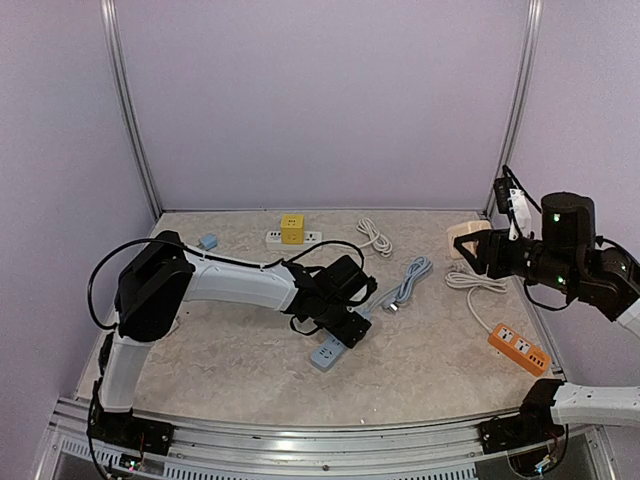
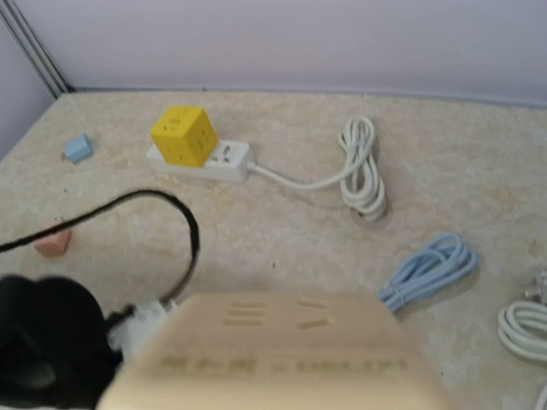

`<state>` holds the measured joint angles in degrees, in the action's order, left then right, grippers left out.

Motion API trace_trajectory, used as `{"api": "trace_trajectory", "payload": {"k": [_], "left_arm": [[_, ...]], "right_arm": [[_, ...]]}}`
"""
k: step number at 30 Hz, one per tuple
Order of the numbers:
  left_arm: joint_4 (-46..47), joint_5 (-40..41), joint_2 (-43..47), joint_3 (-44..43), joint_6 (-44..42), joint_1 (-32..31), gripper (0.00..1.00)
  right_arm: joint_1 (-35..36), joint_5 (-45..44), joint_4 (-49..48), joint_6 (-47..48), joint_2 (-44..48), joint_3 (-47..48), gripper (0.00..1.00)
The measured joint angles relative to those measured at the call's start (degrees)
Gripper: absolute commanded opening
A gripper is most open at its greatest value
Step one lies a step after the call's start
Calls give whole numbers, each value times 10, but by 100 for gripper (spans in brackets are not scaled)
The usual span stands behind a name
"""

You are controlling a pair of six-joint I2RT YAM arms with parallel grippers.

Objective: Insert the plug
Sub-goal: Move the socket to the center of the board, then insert the plug into the socket slot.

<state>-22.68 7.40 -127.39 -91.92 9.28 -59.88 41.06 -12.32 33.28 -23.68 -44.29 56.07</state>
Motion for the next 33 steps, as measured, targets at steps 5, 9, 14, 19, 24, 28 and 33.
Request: {"api": "trace_trajectory", "payload": {"k": [5,9,14,19,24,28,33], "left_arm": [[17,-2,29,23,-11,10,99],[40,-8,82,51,-13,15,99],[85,4,173,108,-6,17,99],[149,57,270,221,14,12,99],[217,92,332,317,17,12,99],[311,93,367,417,28,17,99],[411,89,389,532,46,22,99]], "right_arm": [[0,0,3,-3,0,-12,0],[0,1,3,-4,-5,-13,0],[0,8,-1,-3,-15,-17,0],[0,10,-9,10,-35,-18,0],[0,23,-19,31,-96,-8,0],[0,40,-29,48,-141,9,0],[0,62,-43,64,-190,43,0]]}}
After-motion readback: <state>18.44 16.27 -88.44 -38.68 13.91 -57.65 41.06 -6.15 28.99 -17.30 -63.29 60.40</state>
